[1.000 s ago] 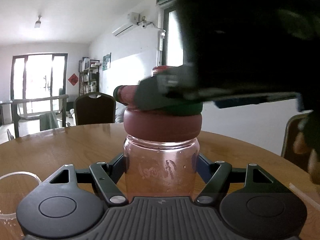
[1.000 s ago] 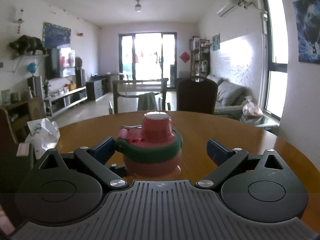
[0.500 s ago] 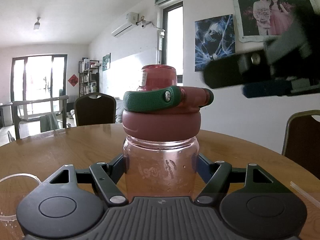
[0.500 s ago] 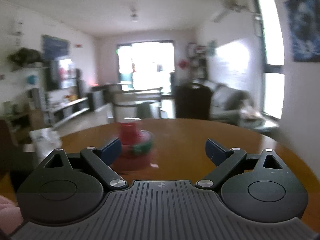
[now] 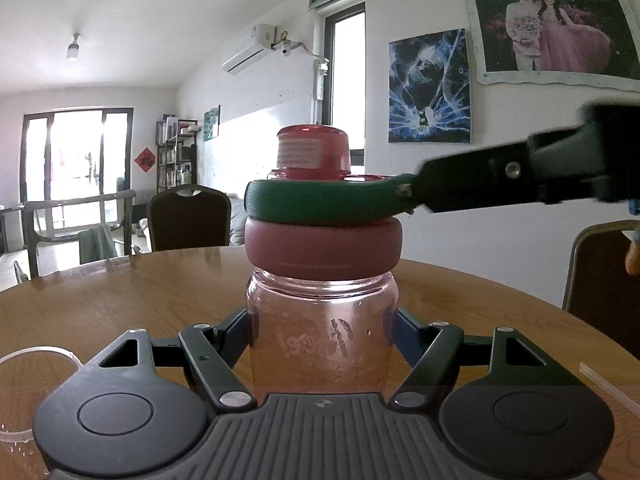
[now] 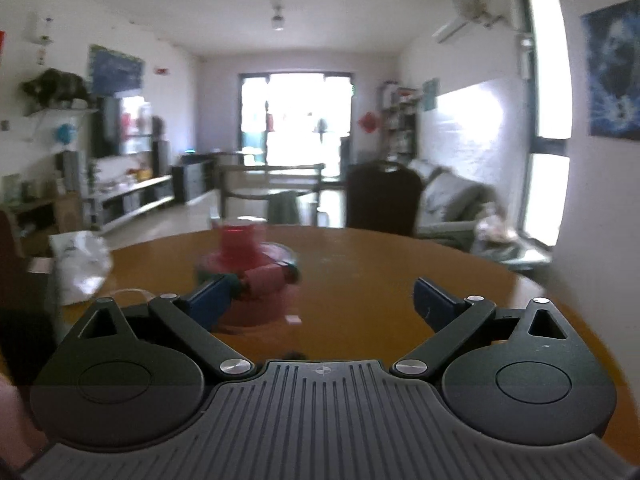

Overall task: Unscrew bottle cap and pour
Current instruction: 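Hold the bottle with the left gripper while the right gripper regrips and twists the cap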

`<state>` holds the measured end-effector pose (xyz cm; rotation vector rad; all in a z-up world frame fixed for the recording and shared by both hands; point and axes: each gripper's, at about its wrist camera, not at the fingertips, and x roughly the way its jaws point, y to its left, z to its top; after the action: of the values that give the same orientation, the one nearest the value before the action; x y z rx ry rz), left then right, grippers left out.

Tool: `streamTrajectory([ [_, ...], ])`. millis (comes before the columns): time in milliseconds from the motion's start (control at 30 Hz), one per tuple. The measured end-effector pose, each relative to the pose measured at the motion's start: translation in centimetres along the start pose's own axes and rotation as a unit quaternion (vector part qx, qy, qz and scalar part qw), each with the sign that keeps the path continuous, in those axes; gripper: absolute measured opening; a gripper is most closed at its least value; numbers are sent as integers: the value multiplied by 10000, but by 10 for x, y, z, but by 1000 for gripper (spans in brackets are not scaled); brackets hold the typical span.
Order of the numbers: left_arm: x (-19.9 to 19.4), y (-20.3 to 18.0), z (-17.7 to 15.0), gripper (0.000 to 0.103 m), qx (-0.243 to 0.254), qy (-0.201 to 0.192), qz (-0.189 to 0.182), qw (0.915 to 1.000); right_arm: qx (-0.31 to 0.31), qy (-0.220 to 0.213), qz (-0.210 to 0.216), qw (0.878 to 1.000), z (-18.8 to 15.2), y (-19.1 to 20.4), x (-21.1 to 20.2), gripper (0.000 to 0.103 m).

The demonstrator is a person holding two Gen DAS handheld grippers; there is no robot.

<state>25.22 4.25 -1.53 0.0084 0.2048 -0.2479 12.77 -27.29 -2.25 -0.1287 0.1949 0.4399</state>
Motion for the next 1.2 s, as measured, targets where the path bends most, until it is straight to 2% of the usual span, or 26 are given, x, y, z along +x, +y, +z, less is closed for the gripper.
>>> streamTrajectory([
  [233,-41,-40,0,71,35,6,2,10000,107,111,8,9999,19,-13,47,94],
  [333,-50,-49,0,71,29,11,-9,10000,423,220,146,9988,22,-18,61,89],
  [500,-73,-73,-1,71,23,10,3,10000,668,-66,351,9971,18,-20,40,92],
  [667,-87,-90,-2,71,21,13,9,10000,624,-104,1203,9907,14,-6,13,94],
  [833,-81,-88,-5,71,35,15,12,10000,212,89,1327,9909,10,19,21,93],
  [967,-79,-90,-7,71,42,24,14,10000,260,161,1655,9857,10,27,29,95],
  [1100,-84,-96,-7,71,65,24,25,10000,24,134,1704,9853,12,26,35,95],
  [1200,-88,-102,-7,71,72,27,27,10000,-82,198,1953,9805,19,23,50,95],
])
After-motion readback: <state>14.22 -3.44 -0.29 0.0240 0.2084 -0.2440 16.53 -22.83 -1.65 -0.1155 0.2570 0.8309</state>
